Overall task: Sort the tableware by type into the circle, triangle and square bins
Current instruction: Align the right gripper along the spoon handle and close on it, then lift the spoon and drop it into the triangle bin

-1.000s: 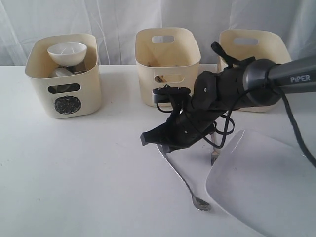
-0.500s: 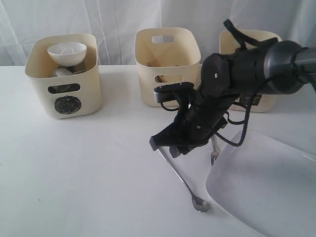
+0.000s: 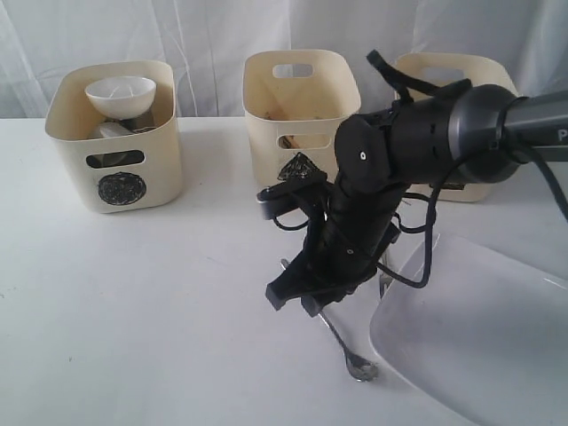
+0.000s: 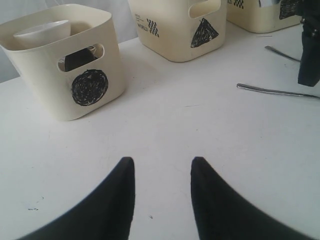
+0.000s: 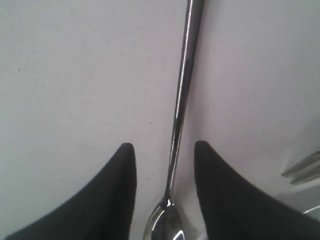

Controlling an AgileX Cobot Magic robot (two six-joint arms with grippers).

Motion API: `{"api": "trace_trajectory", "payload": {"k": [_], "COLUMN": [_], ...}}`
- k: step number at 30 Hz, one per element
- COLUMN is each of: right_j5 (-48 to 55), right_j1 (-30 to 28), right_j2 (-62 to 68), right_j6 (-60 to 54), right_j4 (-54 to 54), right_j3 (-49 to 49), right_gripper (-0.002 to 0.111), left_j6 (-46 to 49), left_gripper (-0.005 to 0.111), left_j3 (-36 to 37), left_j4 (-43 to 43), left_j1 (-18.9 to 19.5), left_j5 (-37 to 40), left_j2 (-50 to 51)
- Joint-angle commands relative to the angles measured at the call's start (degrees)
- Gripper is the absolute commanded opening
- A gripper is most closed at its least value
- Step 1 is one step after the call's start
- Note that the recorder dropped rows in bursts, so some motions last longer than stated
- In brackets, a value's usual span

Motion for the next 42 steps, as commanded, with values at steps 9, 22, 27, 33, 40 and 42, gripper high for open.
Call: {"api": "trace_trajectory", "payload": {"k": [9, 22, 27, 33, 40, 42], "right_j5": [1.12, 1.74, 2.1, 1.58, -3.0, -4.84], "right_j1": [0.65, 0.77, 0.81, 0.81, 0.81, 0.81], "right_j2": [3.32, 6.03, 7.58, 7.57, 2.69, -0.62], "right_j6": [3.2, 3.26, 3.26, 3.02, 1.73, 0.05], "right_j4": [-4.33, -4.35, -1.5, -1.06, 4.29, 6.85], "right_j3": [0.39, 0.39, 0.39, 0.39, 0.48, 0.48], "right_gripper": [0.037, 0.037, 0.036, 0.007, 0.0, 0.0], "left_j6": [0.0, 0.0, 0.0, 0.0, 0.0, 0.0], "left_gripper": [0.043, 0.043, 0.043, 0.043, 0.043, 0.043], "left_j3": [0.21, 0.21, 0.21, 0.21, 0.21, 0.21], "left_j4": [-0.71, -0.71, -0.71, -0.71, -0.71, -0.71], "left_j1": [0.07, 0.07, 0.07, 0.07, 0.07, 0.07], "left_j5": [-0.05, -0.05, -0.05, -0.05, -0.05, -0.05], "left_j2": [-0.28, -0.28, -0.28, -0.28, -0.28, -0.28]}}
